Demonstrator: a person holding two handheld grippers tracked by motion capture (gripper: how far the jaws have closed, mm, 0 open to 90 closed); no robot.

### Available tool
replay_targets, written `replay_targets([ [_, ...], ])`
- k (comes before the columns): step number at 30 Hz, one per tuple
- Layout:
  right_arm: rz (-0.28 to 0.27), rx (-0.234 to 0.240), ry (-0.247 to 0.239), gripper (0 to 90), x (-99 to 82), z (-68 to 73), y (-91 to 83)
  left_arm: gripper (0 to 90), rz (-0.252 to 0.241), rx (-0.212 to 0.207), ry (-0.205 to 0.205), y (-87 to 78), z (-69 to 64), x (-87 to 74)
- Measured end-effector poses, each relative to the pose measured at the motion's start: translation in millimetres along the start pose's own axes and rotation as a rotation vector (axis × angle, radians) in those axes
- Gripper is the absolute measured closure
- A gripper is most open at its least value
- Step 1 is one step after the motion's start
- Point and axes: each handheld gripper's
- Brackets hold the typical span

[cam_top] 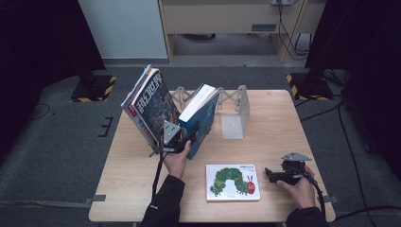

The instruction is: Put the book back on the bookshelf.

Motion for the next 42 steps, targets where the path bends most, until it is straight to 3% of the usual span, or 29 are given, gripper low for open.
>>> replay_targets([
  [11, 0.001, 0.001, -0.004, 2.9, 0.3, -0.1, 0.1, 55.2, 0.0, -0.004, -0.023, -0.7, 0.4, -2.1],
  [23, -0.004, 0.001, -0.003, 2.7, 0.6, 0.4, 0.7, 55.3, 0.0, 0.025, -0.033, 12.0, -5.2, -0.9],
  [37, -0.004, 0.005, -0.007, 2.7, 0.9, 0.6, 1.1, 55.2, -0.002, 0.102, -0.038, 29.4, -7.6, 2.9],
  [42, -0.003, 0.007, -0.008, 2.6, 1.1, 0.5, 1.2, 55.0, -0.006, 0.091, -0.037, 29.6, -5.6, 2.4],
])
Point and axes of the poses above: each handheld gripper's, and its own axes: y roughly forward along the jaws, x roughly out of its top, z roughly to its left, and after that the axes turned 1 degree about z, right-handed
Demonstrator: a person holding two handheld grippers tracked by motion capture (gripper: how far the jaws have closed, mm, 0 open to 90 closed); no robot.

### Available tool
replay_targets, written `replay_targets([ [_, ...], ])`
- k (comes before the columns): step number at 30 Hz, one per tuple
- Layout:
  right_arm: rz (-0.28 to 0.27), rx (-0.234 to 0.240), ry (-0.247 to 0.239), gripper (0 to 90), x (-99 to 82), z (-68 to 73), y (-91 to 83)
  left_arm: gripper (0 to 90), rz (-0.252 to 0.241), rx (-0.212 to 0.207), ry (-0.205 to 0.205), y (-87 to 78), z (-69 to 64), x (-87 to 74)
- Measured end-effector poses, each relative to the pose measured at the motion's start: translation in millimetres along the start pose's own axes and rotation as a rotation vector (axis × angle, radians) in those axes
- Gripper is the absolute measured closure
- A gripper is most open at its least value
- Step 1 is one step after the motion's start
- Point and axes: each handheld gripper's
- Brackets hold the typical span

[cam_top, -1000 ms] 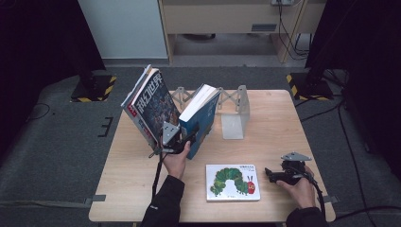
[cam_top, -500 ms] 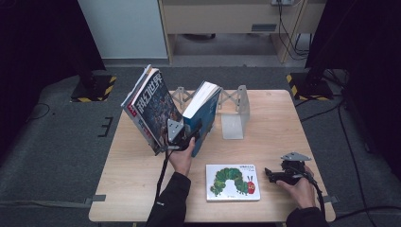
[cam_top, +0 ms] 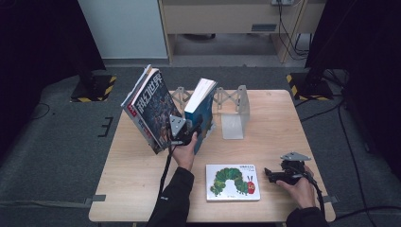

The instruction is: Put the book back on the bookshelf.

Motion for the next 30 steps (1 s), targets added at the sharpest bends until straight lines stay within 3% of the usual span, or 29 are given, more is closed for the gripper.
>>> replay_targets([
  [7, 0.001, 0.001, -0.004, 2.7, 0.1, 0.0, 0.1, 56.8, 0.001, -0.021, -0.005, -8.0, 2.8, -1.9],
  [17, 0.004, 0.003, -0.005, 2.6, 0.2, -0.1, 0.0, 57.1, -0.01, 0.018, -0.018, -13.5, 0.2, -3.7],
  [26, 0.001, 0.005, -0.014, 2.6, 0.5, -0.5, 0.4, 56.5, -0.005, 0.025, -0.034, -4.2, -6.3, -2.3],
  [30, 0.001, 0.005, -0.014, 2.6, 0.5, -0.5, 0.4, 56.4, -0.011, 0.053, -0.033, 4.4, -11.8, -1.4],
])
Point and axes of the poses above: each handheld gripper's, and its own axes: y roughly forward along the jaws, x roughly out of its top, z roughly to its left, and after that the axes turned 1 degree about z, right-handed
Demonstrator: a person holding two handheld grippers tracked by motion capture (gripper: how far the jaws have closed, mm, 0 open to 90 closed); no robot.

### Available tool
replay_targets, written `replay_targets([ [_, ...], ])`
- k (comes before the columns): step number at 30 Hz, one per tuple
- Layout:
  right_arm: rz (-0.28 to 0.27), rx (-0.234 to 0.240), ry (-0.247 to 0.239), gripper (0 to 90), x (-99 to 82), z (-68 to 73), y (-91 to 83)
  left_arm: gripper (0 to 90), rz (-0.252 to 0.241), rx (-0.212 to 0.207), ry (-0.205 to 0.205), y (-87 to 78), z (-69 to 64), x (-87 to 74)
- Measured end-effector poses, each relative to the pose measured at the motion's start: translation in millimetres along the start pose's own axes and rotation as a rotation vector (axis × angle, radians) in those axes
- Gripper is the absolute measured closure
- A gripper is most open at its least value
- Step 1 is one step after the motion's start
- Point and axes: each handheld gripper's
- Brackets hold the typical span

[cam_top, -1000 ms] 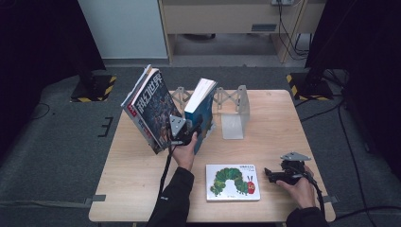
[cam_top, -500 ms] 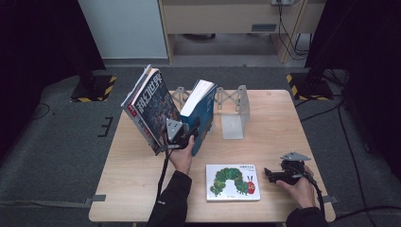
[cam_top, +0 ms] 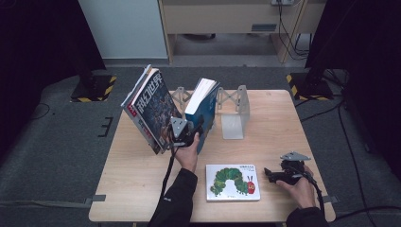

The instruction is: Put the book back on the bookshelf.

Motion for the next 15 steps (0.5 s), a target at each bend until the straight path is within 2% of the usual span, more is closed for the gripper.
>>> replay_targets([
  [2, 0.0, 0.0, 0.0, 2.6, 0.0, 0.0, 0.0, 56.2, -0.003, 0.0, 0.001, 2.0, -1.5, -0.4],
  [5, 0.0, 0.001, 0.003, 2.6, 0.0, 0.5, 0.1, 55.3, 0.001, -0.022, -0.008, 0.8, -0.2, -2.0],
  [9, -0.001, 0.003, 0.005, 2.6, -0.1, 0.9, 0.1, 53.5, 0.022, -0.055, 0.035, -7.6, 2.7, -6.6],
  [11, 0.0, 0.003, 0.007, 2.6, 0.0, 1.0, 0.1, 49.6, 0.035, -0.079, 0.028, -14.5, 6.0, -11.4],
  [13, 0.0, 0.003, 0.006, 2.6, 0.0, 1.0, 0.1, 49.8, 0.052, -0.08, 0.032, -19.0, 7.8, -16.0],
  [15, 0.0, 0.003, 0.006, 2.6, 0.0, 1.0, 0.1, 49.6, 0.084, -0.078, 0.058, -21.9, 10.0, -22.3],
])
Point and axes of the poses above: each handheld gripper's, and its own axes: y roughly forward along the jaws, x roughly out of its top, z roughly to its left, and after that the axes turned 1 degree about z, right-handed
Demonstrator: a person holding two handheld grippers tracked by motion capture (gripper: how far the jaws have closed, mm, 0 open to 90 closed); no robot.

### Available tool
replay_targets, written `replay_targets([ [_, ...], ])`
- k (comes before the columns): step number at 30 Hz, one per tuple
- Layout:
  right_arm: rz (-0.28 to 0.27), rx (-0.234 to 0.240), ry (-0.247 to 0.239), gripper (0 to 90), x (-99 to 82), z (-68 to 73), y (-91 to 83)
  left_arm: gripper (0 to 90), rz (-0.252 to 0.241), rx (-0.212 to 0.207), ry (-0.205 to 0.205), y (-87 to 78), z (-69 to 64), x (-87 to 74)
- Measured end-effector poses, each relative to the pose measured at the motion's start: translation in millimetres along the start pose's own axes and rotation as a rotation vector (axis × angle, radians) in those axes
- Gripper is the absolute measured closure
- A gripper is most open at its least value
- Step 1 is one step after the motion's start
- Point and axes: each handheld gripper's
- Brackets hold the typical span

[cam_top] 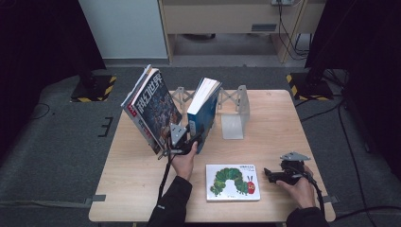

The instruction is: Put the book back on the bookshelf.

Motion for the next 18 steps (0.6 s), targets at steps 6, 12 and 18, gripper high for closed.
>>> replay_targets([
  [6, 0.0, 0.0, 0.001, 2.6, 0.0, 0.1, 0.0, 53.0, 0.027, 0.0, -0.047, 3.5, 4.2, -10.2],
  [12, 0.002, 0.003, 0.003, 2.6, 0.2, 0.3, 0.1, 53.3, 0.024, 0.025, -0.033, 10.8, -3.9, -8.5],
  [18, 0.001, 0.003, 0.003, 2.5, 0.3, 0.3, 0.2, 52.1, 0.035, 0.032, -0.044, 21.4, -8.7, -4.7],
])
Point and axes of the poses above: each handheld gripper's, and its own axes: y roughly forward along the jaws, x roughly out of its top, z roughly to its left, and after that the axes turned 1 degree about z, right-handed
